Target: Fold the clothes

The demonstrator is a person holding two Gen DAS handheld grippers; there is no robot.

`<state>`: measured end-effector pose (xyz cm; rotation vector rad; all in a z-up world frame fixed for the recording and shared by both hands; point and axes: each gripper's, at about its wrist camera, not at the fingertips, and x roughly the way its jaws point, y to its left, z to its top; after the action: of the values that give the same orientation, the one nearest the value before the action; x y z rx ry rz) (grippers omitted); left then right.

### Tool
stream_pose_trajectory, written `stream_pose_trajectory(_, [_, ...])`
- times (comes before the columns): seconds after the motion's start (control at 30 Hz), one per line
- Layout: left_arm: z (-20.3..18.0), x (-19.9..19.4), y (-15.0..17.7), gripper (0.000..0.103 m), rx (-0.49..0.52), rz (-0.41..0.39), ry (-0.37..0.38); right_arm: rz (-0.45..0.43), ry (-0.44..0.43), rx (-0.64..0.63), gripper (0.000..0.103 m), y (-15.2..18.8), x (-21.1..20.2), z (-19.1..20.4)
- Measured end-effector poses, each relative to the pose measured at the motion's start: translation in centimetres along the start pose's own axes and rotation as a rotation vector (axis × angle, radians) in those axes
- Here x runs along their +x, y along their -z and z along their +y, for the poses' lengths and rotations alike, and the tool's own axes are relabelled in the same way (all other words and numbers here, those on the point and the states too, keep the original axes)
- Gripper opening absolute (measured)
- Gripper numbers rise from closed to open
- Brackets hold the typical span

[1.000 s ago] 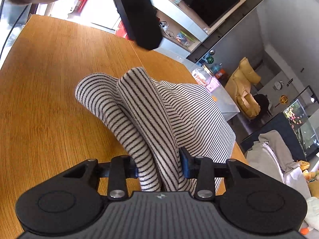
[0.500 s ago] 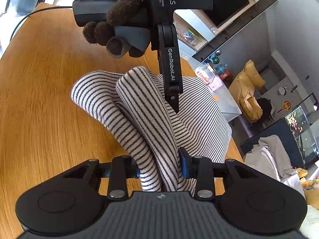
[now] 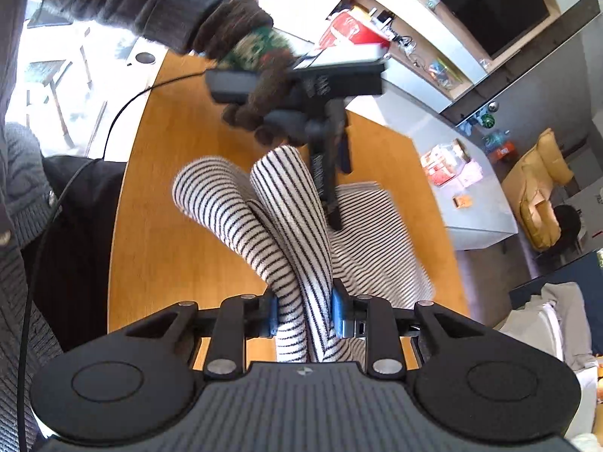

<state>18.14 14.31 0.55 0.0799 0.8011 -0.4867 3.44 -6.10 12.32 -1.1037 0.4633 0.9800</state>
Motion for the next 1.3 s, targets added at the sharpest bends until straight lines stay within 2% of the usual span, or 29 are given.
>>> stream_pose_trajectory(0.07, [0.3,0.1,0.2,0.103,-0.013,0.0,0.025,-0.023,0.021,-0.019,0.02,-1.7,-1.0,-3.3])
stream_pose_trajectory(0.13, [0.4,0.1,0.5,0.103,0.005,-0.005,0.046,-0.054,0.041,-0.037,0.008,-3.2,-0.8,-6.5])
stream_pose_trajectory(0.23, [1.0,-0.5,0.6,0.103,-0.012,-0.007,0.069,-0.08,0.114,-0.001,0.003,-4.2,2.5,-11.1])
stream_pose_trajectory(0.33, [1.7,-1.1,0.8,0.103,-0.045,-0.014,0.061,-0.056,0.083,0.042,0.002,-3.2,5.8,-11.8])
stream_pose_trajectory(0.5, [0.9,-1.1,0.7,0.103,-0.014,-0.008,0.048,-0.016,0.031,0.111,0.003,-1.7,11.1,-12.8])
stream_pose_trajectory(0.57, [0.4,-1.5,0.6,0.103,-0.016,-0.016,0.033,-0.009,0.012,0.119,0.003,-0.9,10.3,-11.3])
stream_pose_trajectory(0.67, [-0.7,-2.8,0.5,0.103,-0.024,-0.041,0.028,-0.004,-0.008,0.144,0.012,0.5,8.5,-9.0])
stream_pose_trajectory(0.73, [-1.7,-3.8,0.5,0.103,-0.019,-0.059,0.034,-0.008,-0.022,0.18,0.031,1.4,6.9,-7.6])
stream_pose_trajectory(0.83, [-2.9,-4.9,0.6,0.103,-0.006,-0.075,0.013,-0.012,-0.072,0.212,0.051,2.6,4.8,-4.9])
stream_pose_trajectory(1.07, [-4.5,-6.1,1.4,0.103,-0.029,-0.065,-0.017,0.028,-0.229,0.161,0.058,4.8,2.7,2.9])
stream_pose_trajectory(1.13, [-5.1,-6.8,1.8,0.103,-0.027,-0.067,-0.006,0.022,-0.21,0.136,0.065,5.3,2.6,4.8])
stream_pose_trajectory(1.27, [-6.9,-8.5,2.5,0.103,0.006,-0.077,0.034,0.012,-0.09,0.048,0.072,6.2,3.8,8.2])
stream_pose_trajectory(1.3, [-7.5,-9.0,2.7,0.103,0.024,-0.077,0.044,-0.015,-0.052,0.022,0.074,6.3,3.9,8.7])
